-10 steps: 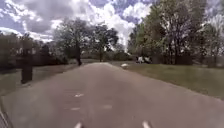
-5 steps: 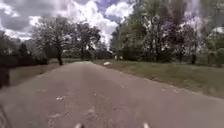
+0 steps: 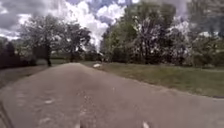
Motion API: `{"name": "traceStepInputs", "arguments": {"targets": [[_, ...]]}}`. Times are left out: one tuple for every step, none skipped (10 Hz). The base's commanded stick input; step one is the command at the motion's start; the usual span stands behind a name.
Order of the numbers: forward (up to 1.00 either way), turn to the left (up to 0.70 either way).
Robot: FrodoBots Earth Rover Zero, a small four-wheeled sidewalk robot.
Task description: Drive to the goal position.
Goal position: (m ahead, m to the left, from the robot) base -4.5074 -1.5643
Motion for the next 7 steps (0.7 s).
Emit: {"name": "traceStepInputs", "arguments": {"targets": [[0.0, -0.45], [0.0, -0.45], [0.0, -0.45], [0.0, -0.45], [0.0, -0.45], [0.0, -0.45], [0.0, -0.45]]}}
